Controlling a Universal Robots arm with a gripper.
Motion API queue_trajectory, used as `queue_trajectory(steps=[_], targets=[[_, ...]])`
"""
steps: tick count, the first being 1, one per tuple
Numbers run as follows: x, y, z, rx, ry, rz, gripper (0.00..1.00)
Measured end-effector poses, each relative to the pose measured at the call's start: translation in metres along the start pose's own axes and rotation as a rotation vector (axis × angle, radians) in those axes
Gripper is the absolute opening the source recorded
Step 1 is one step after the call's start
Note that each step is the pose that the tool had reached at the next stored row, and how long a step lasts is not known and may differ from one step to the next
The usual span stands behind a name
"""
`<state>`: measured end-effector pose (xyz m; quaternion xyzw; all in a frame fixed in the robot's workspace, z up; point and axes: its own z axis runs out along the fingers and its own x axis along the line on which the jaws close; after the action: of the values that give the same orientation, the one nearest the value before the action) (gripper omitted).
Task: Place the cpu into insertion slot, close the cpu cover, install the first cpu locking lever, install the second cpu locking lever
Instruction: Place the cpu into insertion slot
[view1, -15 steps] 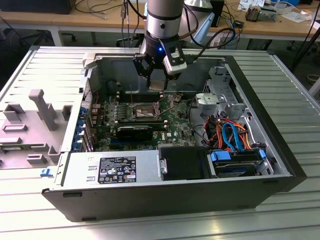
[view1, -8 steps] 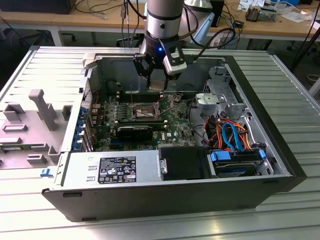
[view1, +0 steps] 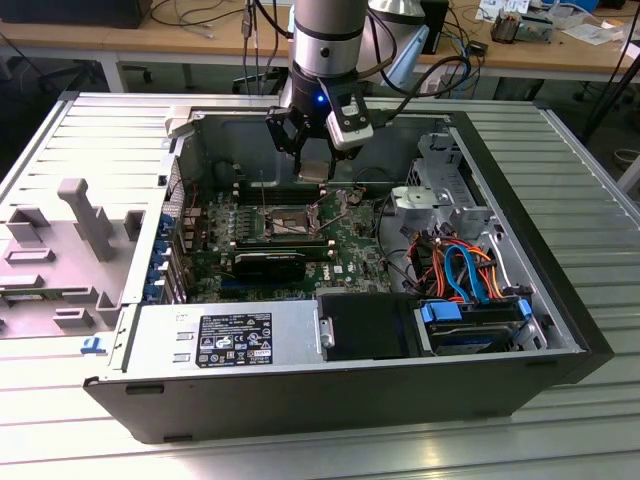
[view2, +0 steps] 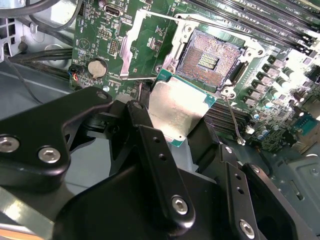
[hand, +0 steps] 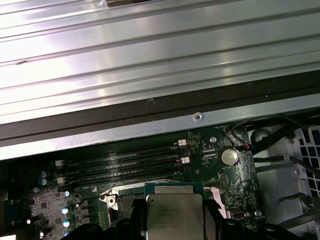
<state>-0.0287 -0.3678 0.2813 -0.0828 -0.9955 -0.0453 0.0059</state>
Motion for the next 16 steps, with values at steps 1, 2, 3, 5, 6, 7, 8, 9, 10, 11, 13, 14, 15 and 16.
queue_trajectory(steps=[1,2,3,5,6,7,8,9,10,11,13,14,15,16], targets=[[0.0000,0.0000,0.0000,0.0000,0.0000,0.000,0.55],[0.0000,0.0000,0.0000,0.0000,-0.0001,0.001,0.55],[0.0000,0.0000,0.0000,0.0000,-0.0001,0.001,0.55],[0.0000,0.0000,0.0001,0.0000,-0.0002,0.002,0.55],[0.0000,0.0000,0.0001,-0.0001,-0.0003,0.003,0.55],[0.0000,0.0000,0.0001,-0.0001,-0.0003,0.004,0.55],[0.0000,0.0000,0.0001,-0.0001,-0.0004,0.004,0.55],[0.0000,0.0000,0.0001,-0.0001,-0.0004,0.004,0.55],[0.0000,0.0000,0.0001,-0.0001,-0.0005,0.005,0.55],[0.0000,0.0000,0.0002,-0.0001,-0.0005,0.005,0.55],[0.0000,0.0000,0.0002,-0.0002,-0.0006,0.007,0.55],[0.0000,0.0000,0.0002,-0.0001,-0.0007,0.008,0.55],[0.0000,0.0000,0.0003,-0.0002,-0.0008,0.008,0.55],[0.0000,0.0000,0.0003,-0.0002,-0.0008,0.008,0.55]])
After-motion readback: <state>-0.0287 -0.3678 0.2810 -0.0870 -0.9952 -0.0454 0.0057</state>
